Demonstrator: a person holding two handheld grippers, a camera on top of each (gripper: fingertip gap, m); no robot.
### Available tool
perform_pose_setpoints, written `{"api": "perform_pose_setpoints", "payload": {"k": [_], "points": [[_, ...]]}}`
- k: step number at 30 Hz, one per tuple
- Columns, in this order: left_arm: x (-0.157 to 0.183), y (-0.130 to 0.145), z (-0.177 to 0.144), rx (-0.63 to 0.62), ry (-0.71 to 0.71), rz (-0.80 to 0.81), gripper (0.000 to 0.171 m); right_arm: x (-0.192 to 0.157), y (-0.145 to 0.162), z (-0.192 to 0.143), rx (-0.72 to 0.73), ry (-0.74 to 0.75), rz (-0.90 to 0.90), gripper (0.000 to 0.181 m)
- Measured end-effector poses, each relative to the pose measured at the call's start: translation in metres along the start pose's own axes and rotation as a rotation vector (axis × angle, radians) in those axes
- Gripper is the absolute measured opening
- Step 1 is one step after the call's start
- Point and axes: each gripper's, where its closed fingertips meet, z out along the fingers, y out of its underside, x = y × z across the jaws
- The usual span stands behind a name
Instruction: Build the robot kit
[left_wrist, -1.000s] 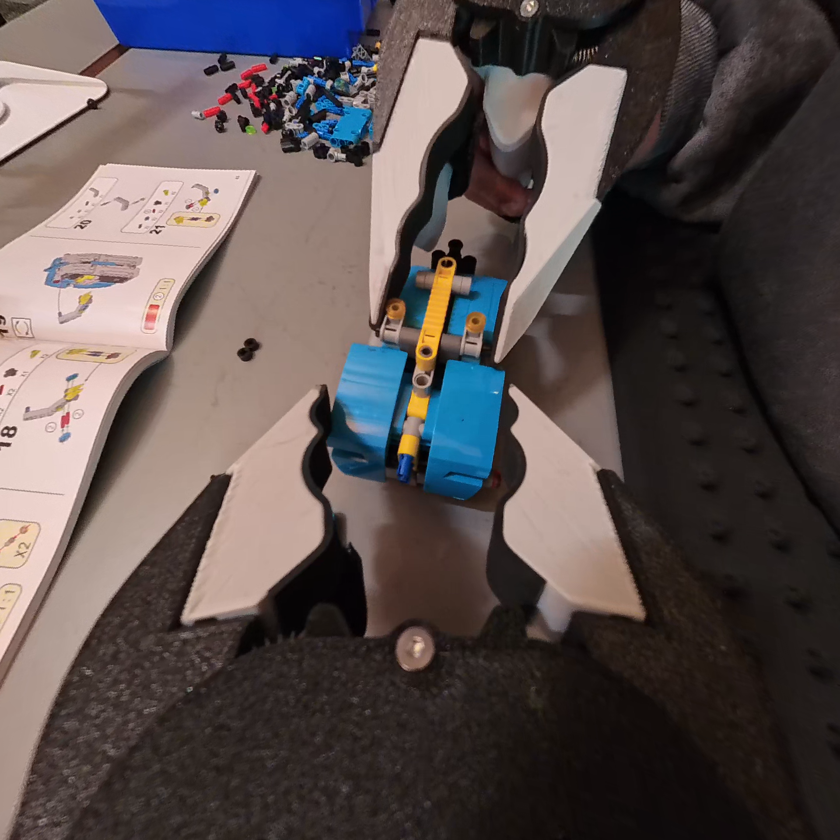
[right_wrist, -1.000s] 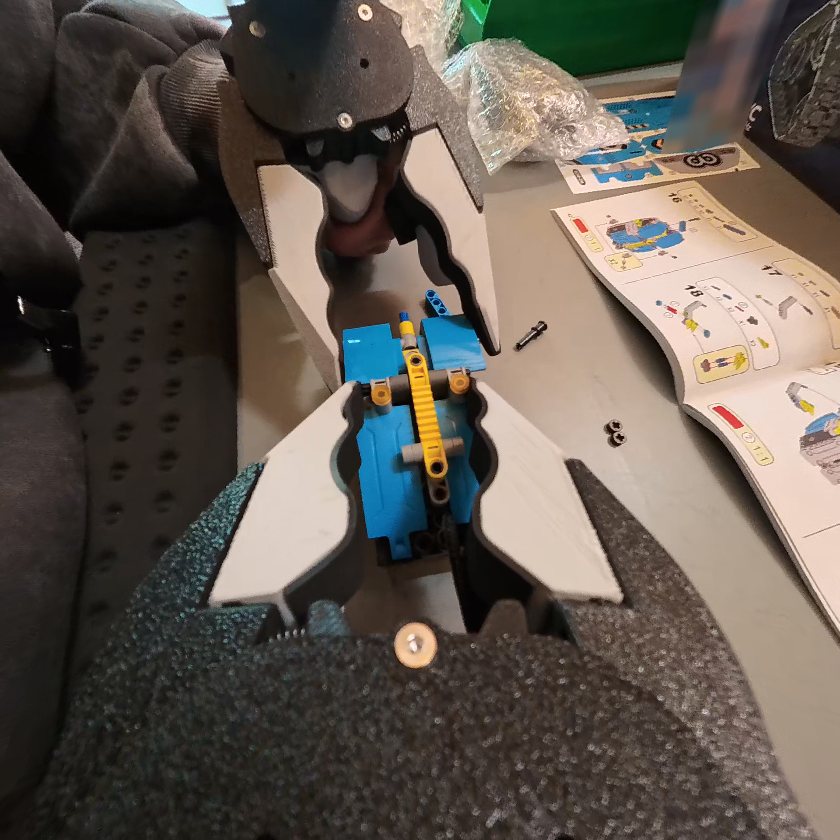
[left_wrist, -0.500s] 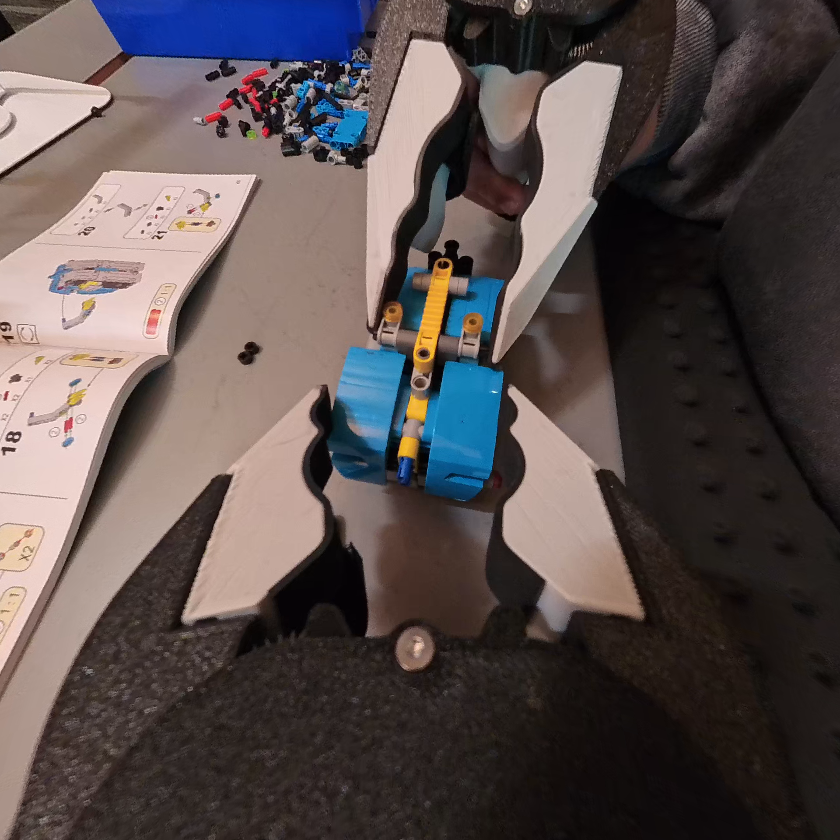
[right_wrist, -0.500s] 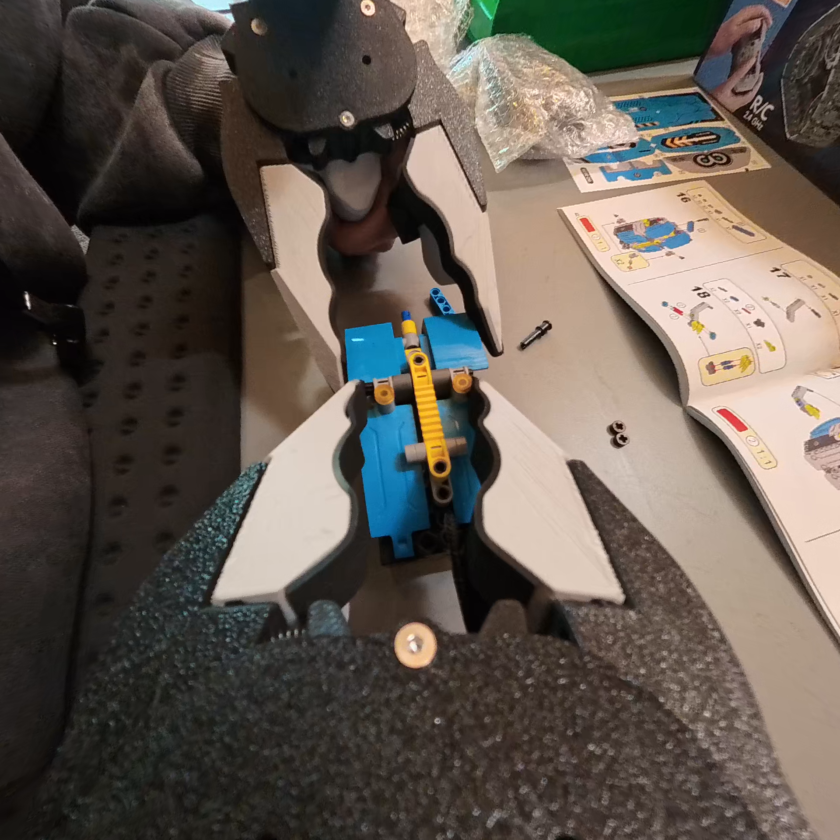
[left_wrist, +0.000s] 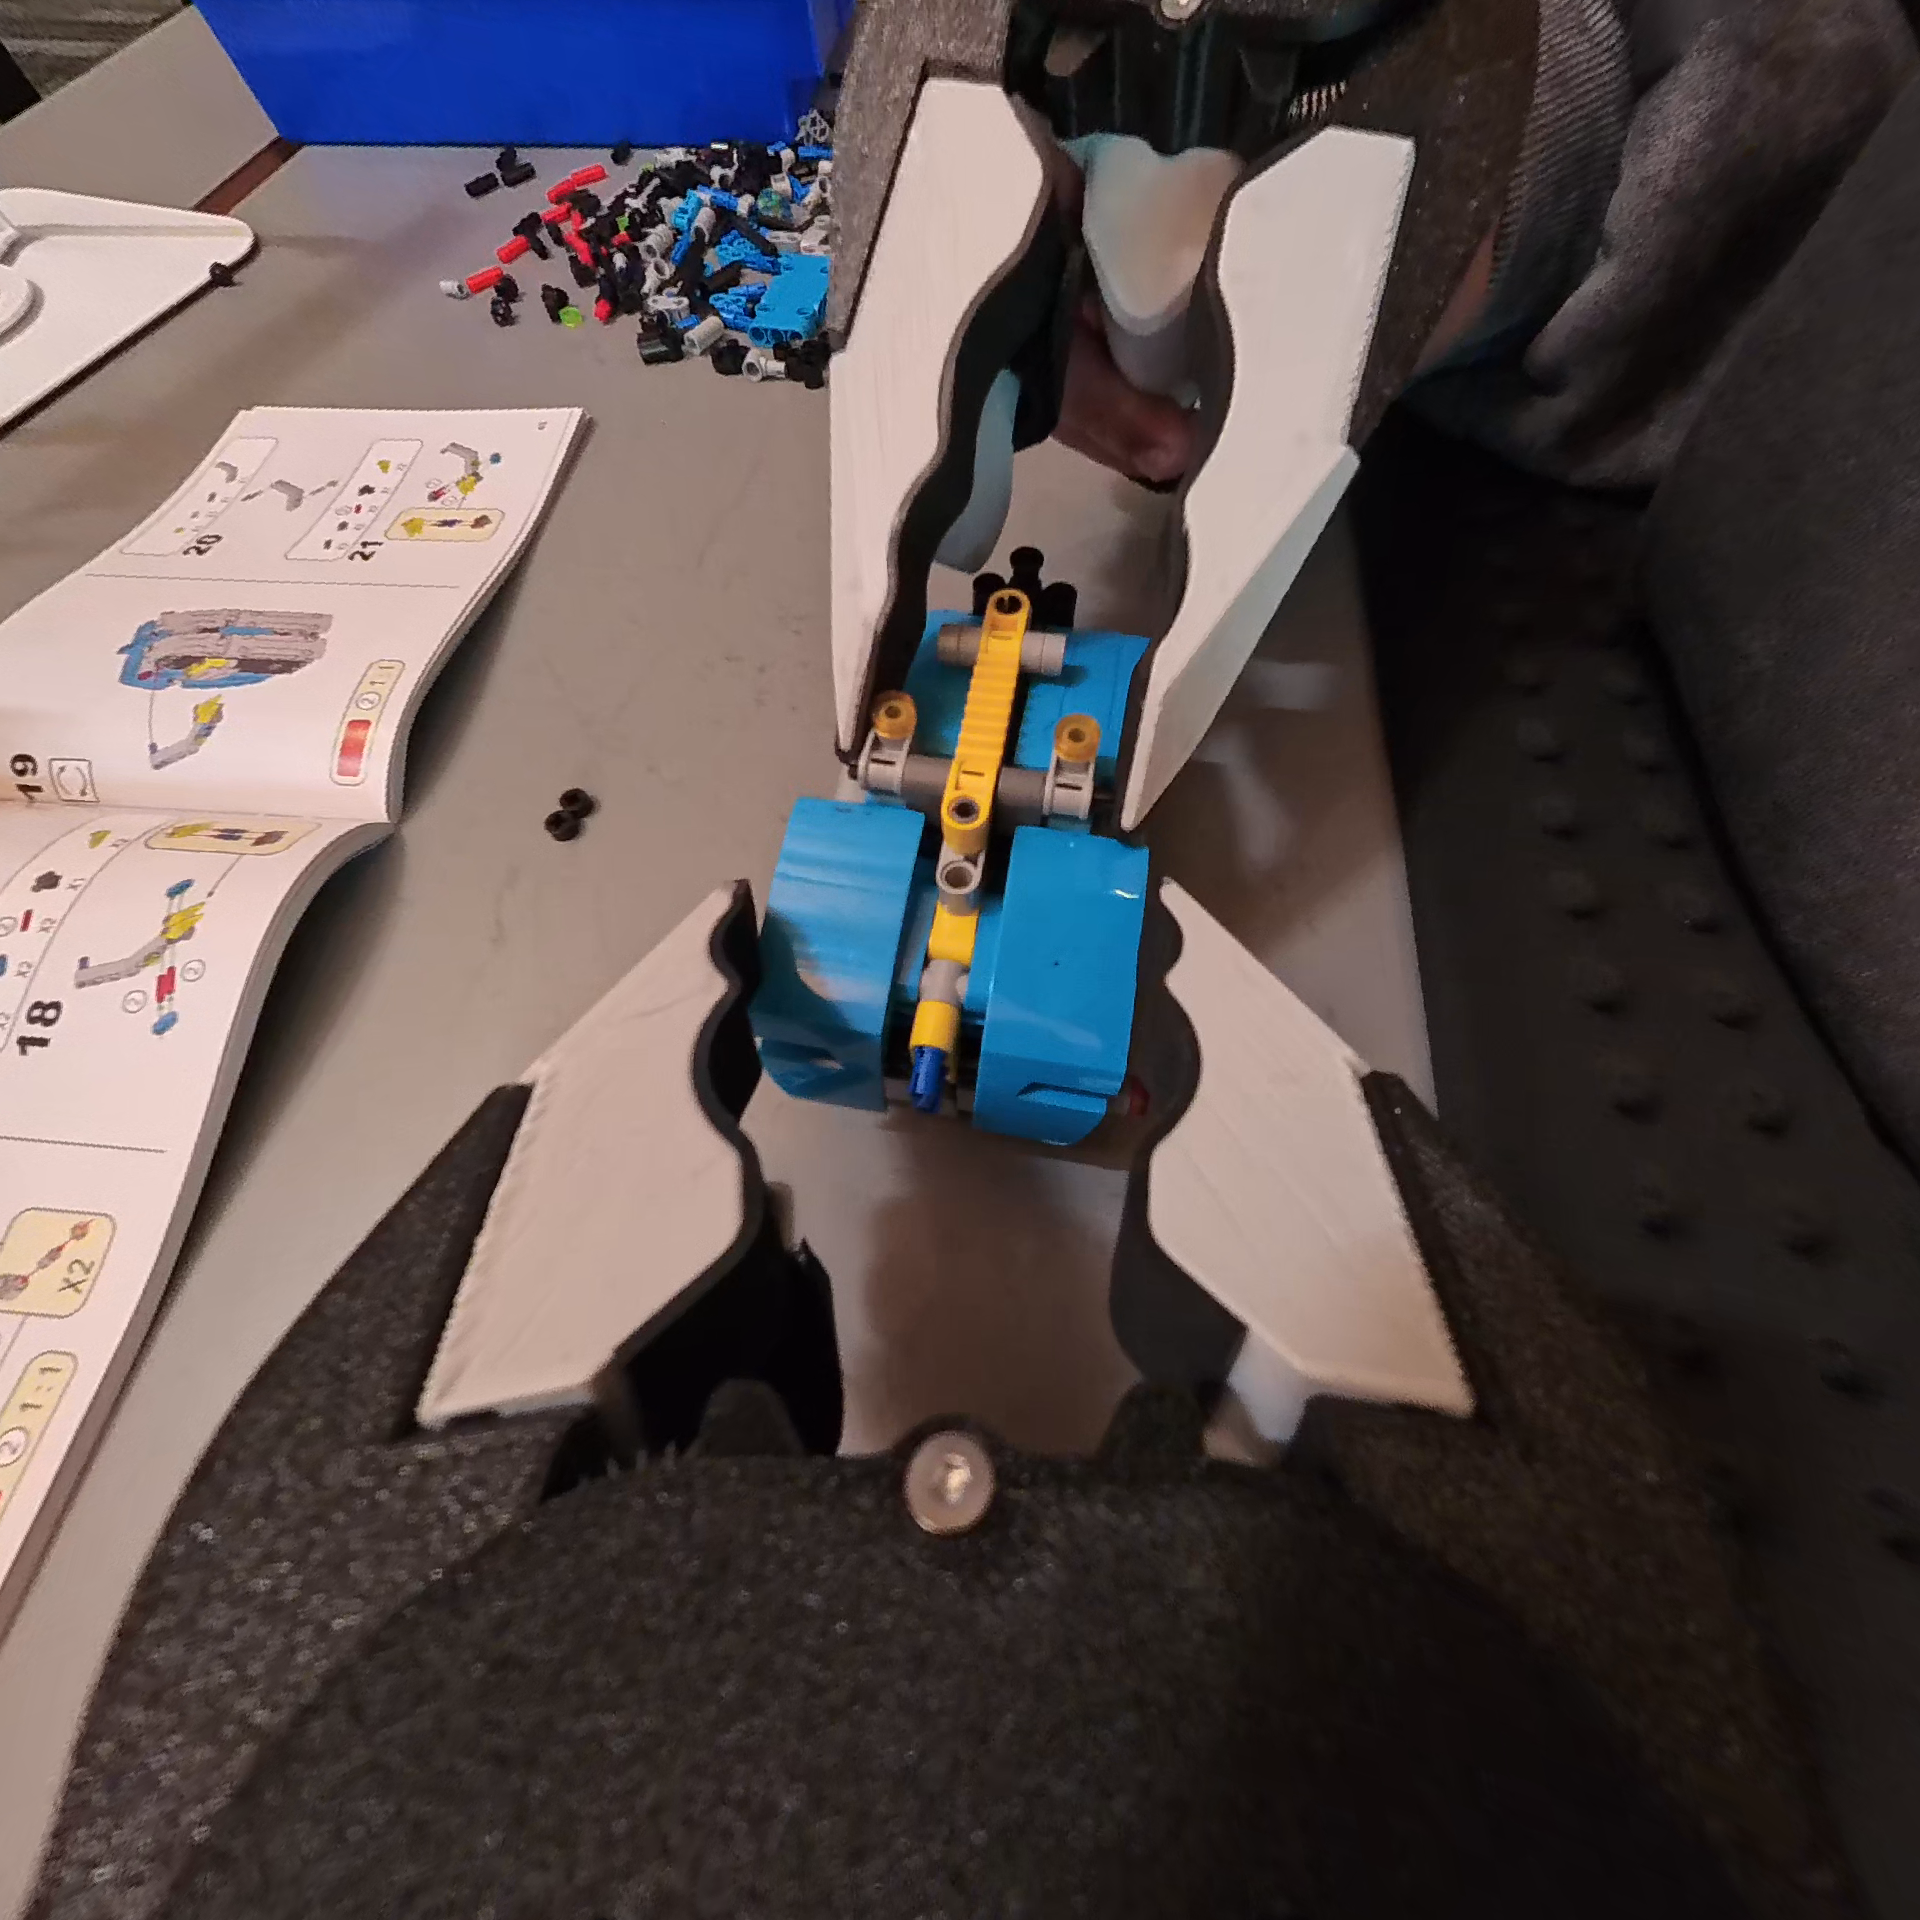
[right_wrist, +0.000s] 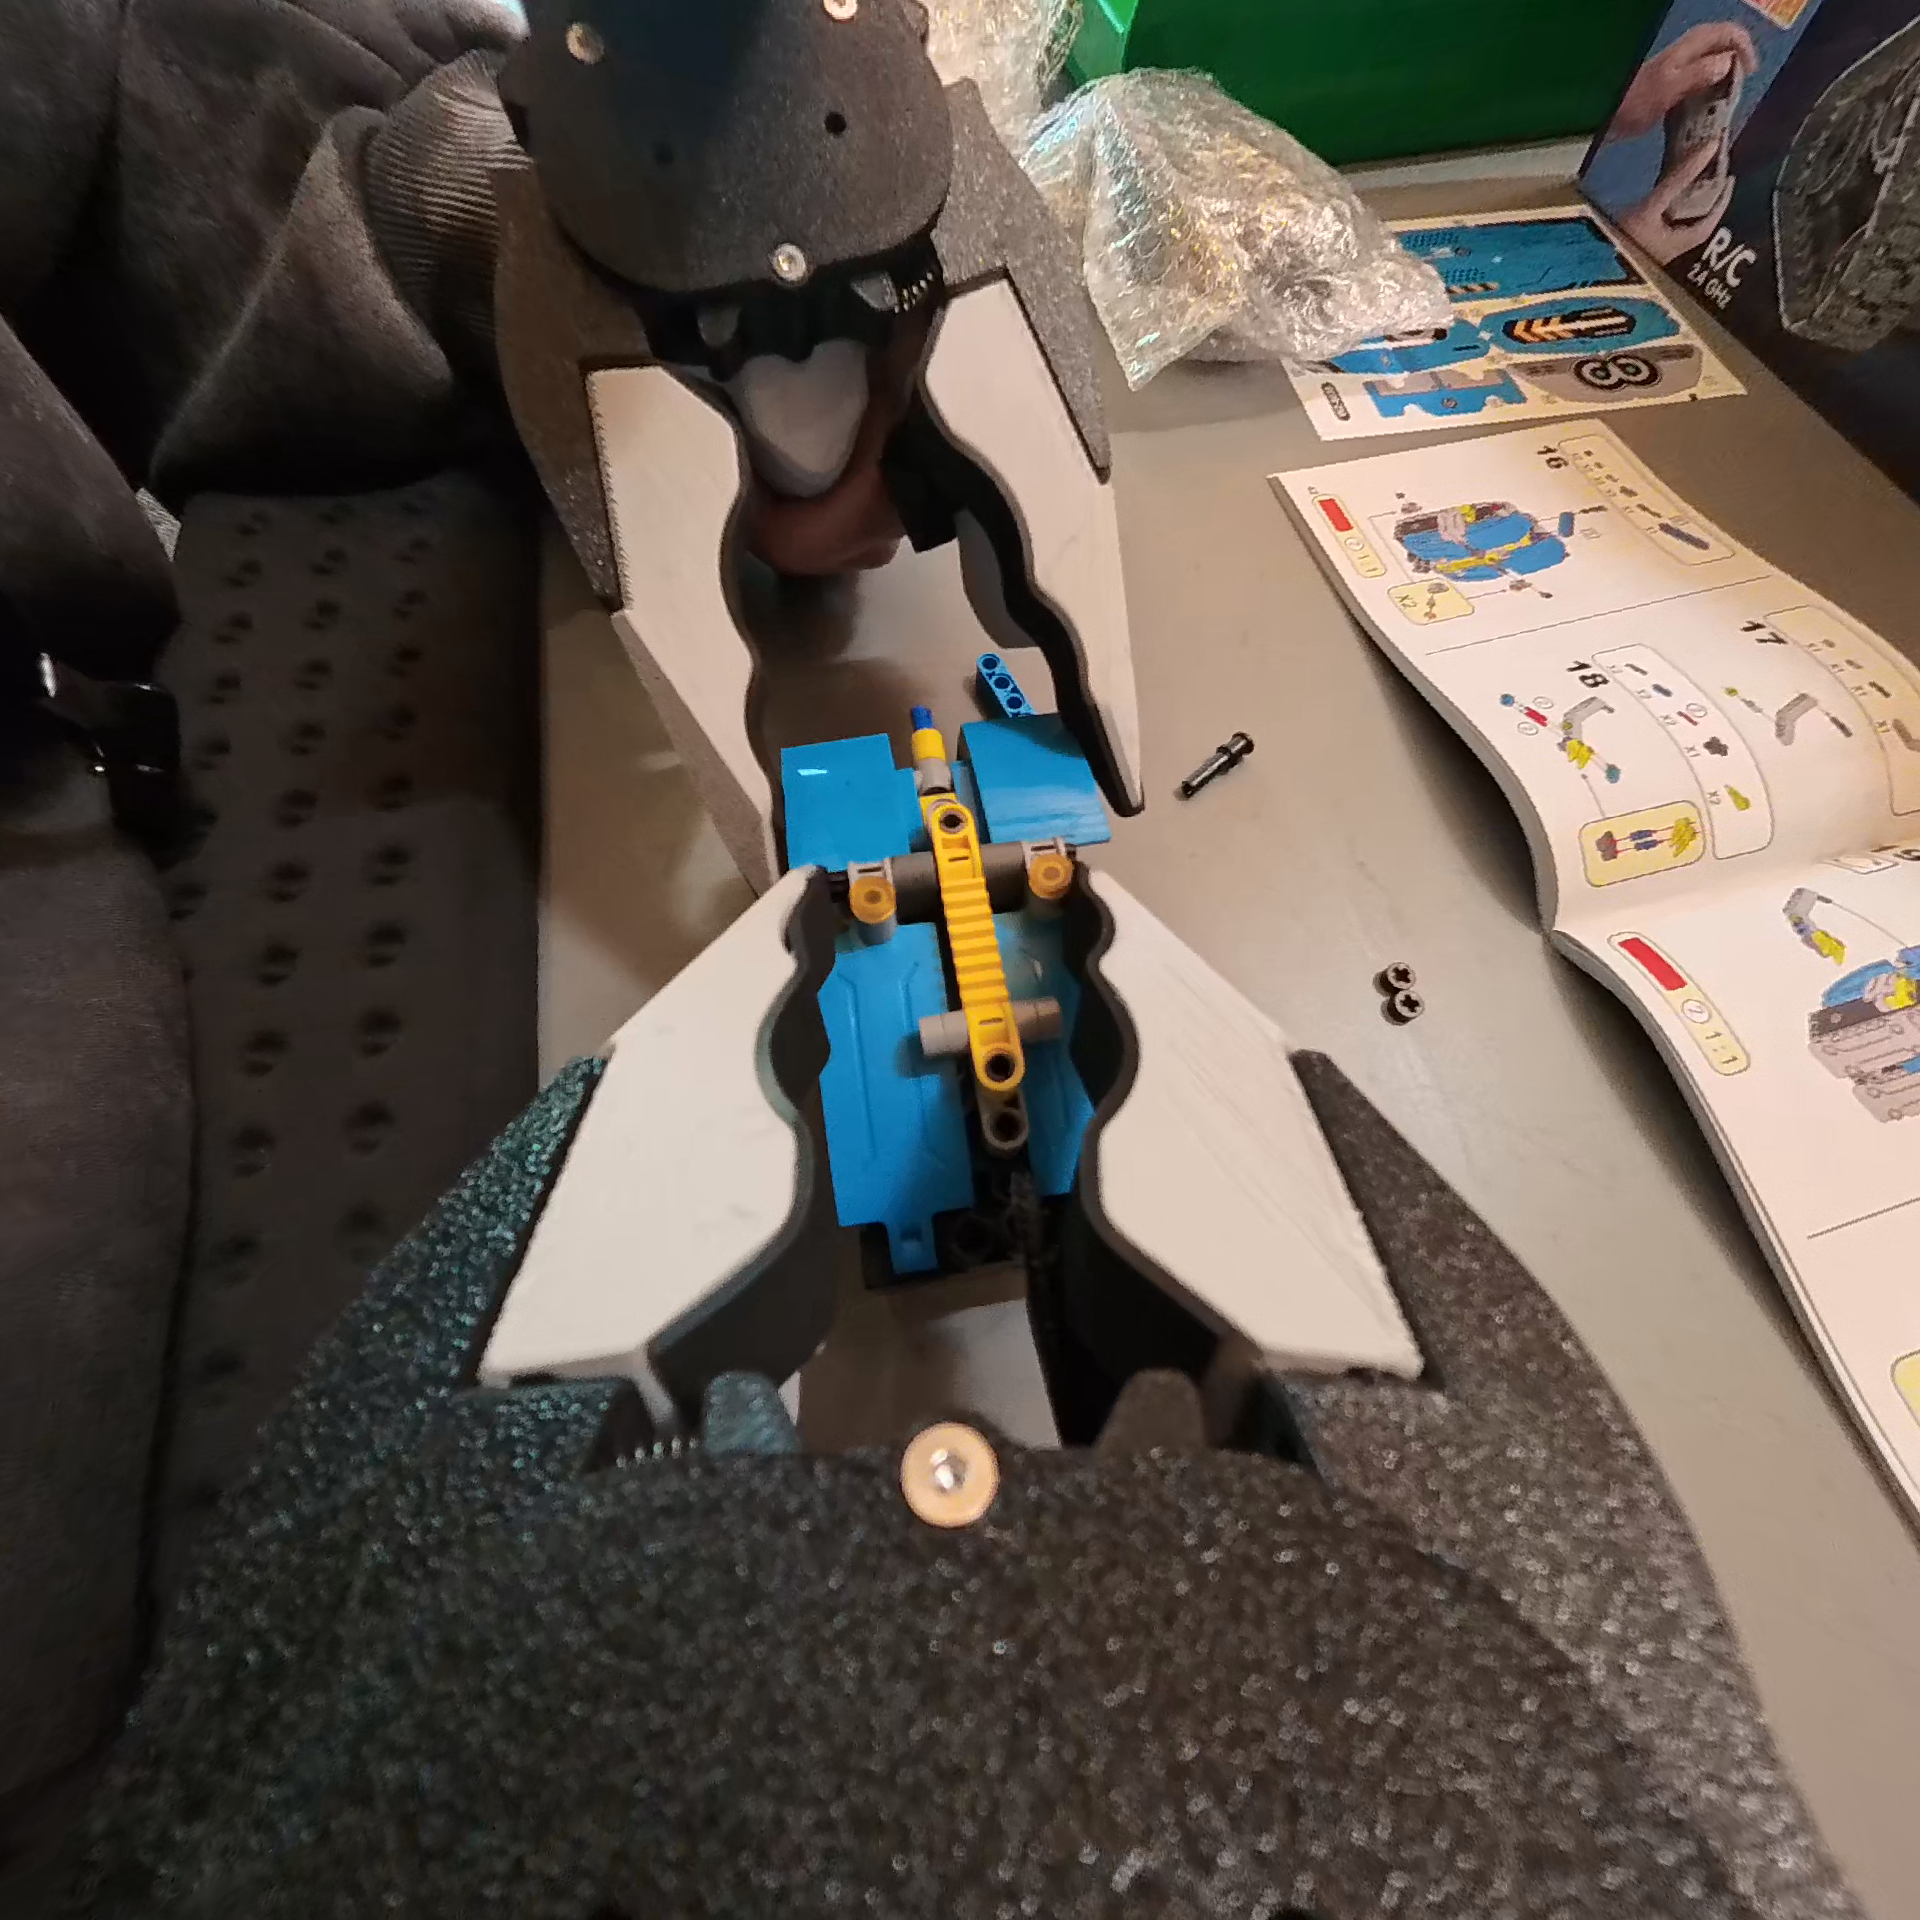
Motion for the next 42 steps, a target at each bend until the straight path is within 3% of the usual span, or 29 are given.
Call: {"api": "perform_pose_setpoints", "payload": {"k": [16,20,25,27,31,35,38,40,42], "points": [[0.002,-0.001,0.001,-0.003,0.037,-0.001,0.074,-0.001,0.000,-0.002,0.037,-0.025,0.023,0.046],[-0.002,-0.002,-0.004,-0.027,0.033,0.086,0.074,0.013,0.001,-0.029,0.085,-0.109,0.140,0.065],[-0.017,0.005,-0.010,-0.061,-0.010,0.090,0.073,0.004,0.021,-0.034,0.047,-0.206,0.229,0.050],[-0.022,0.009,-0.014,-0.073,-0.033,0.116,0.053,-0.003,0.022,-0.029,0.032,-0.185,0.212,0.048],[-0.022,0.015,-0.015,-0.093,-0.039,0.140,0.051,-0.003,0.018,-0.030,0.044,-0.198,0.235,0.045],[-0.036,0.017,-0.018,-0.106,-0.081,0.146,0.054,0.049,0.010,-0.043,0.029,-0.049,0.165,0.036],[-0.050,0.018,-0.017,-0.122,-0.108,0.153,0.053,0.095,0.040,-0.023,-0.225,0.072,0.090,0.034],[-0.050,0.017,-0.017,-0.121,-0.083,0.146,0.053,0.103,0.051,-0.004,-0.319,0.052,0.085,0.029],[-0.043,0.012,-0.018,-0.081,-0.041,0.139,0.047,0.105,0.048,0.009,-0.315,0.028,0.102,0.024]]}}
